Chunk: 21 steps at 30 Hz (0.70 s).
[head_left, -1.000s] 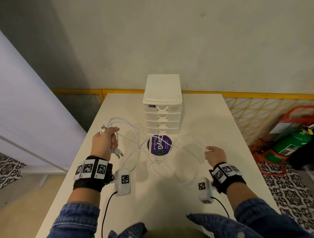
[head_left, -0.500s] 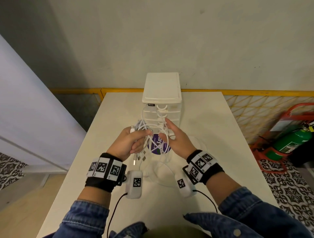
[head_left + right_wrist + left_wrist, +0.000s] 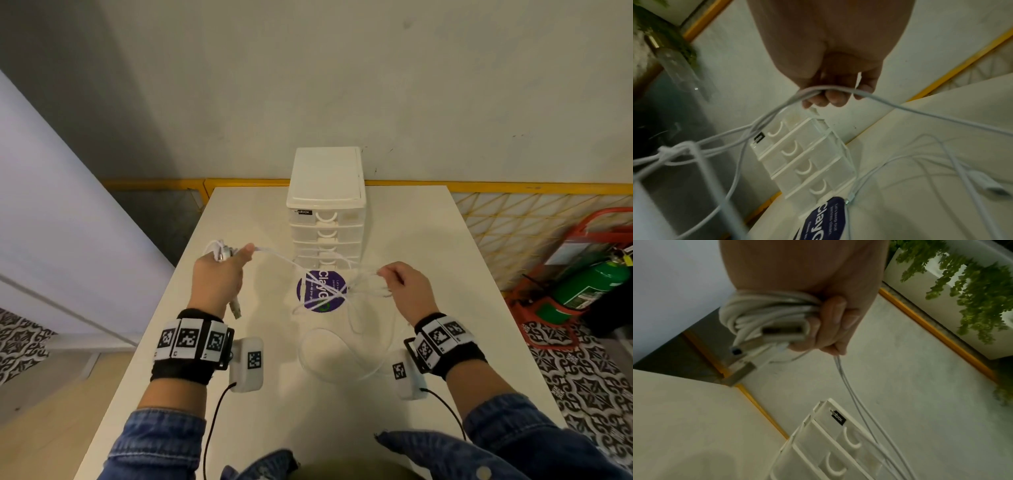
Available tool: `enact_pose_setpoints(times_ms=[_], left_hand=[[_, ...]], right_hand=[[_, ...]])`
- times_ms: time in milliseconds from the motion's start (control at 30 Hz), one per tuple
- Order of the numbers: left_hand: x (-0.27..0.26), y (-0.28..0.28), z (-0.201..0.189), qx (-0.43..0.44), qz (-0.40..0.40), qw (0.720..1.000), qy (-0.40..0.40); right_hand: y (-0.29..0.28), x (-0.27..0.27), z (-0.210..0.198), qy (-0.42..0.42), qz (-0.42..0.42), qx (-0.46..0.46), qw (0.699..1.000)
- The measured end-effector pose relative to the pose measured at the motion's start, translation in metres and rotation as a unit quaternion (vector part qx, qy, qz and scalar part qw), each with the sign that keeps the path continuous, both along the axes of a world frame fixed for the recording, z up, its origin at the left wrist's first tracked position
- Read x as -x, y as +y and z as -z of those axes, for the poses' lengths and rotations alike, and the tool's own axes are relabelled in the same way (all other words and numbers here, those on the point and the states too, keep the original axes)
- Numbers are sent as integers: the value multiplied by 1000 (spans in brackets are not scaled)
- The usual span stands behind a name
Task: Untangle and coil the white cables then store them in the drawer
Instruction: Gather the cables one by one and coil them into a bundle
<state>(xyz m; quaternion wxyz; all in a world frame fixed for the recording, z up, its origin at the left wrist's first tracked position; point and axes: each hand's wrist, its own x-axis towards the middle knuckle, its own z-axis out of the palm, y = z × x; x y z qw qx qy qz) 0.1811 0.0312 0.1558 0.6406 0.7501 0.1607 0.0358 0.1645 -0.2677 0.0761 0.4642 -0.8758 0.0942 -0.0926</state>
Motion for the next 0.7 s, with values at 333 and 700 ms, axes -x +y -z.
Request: enact_pose_setpoints(times_ms=[333, 700], left_hand=[[6, 25, -13, 67, -30, 997, -28], [17, -41, -17, 27, 189, 982, 0]], right_hand=[[-44, 6, 41, 211, 169, -4, 963], [48, 7, -60, -96, -148, -57, 983]])
